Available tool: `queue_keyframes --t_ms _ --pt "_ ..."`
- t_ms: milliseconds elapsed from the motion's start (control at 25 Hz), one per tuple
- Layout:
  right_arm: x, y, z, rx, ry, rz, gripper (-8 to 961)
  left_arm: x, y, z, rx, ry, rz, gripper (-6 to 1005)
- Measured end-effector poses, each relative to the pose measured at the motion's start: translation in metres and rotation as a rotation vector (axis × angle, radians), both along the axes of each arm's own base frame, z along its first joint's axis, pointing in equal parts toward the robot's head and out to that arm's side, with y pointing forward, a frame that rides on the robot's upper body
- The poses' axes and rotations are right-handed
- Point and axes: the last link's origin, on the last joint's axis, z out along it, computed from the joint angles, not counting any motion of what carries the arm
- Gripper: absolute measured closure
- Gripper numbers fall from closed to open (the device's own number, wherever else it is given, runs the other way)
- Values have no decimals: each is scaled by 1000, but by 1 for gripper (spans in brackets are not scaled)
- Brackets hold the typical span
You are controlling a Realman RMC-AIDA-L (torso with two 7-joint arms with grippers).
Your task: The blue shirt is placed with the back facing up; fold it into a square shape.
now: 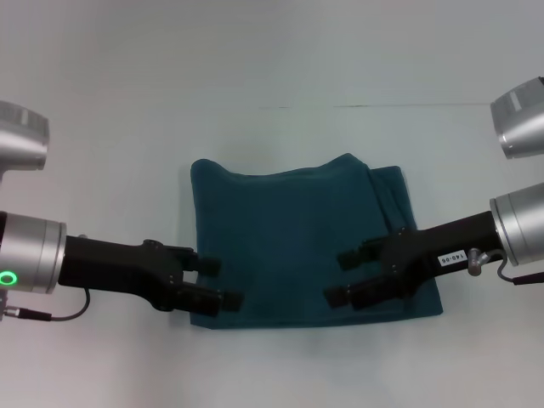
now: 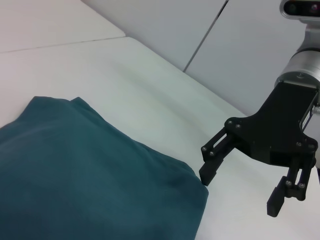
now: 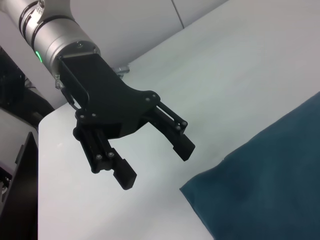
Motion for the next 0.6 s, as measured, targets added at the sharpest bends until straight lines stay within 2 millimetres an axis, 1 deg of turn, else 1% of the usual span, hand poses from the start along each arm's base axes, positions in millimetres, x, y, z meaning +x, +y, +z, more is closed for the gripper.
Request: queue_keyframes --t_ms 600 --pt "1 -1 0 -2 -3 2 97 0 1 -1 10 4 1 146"
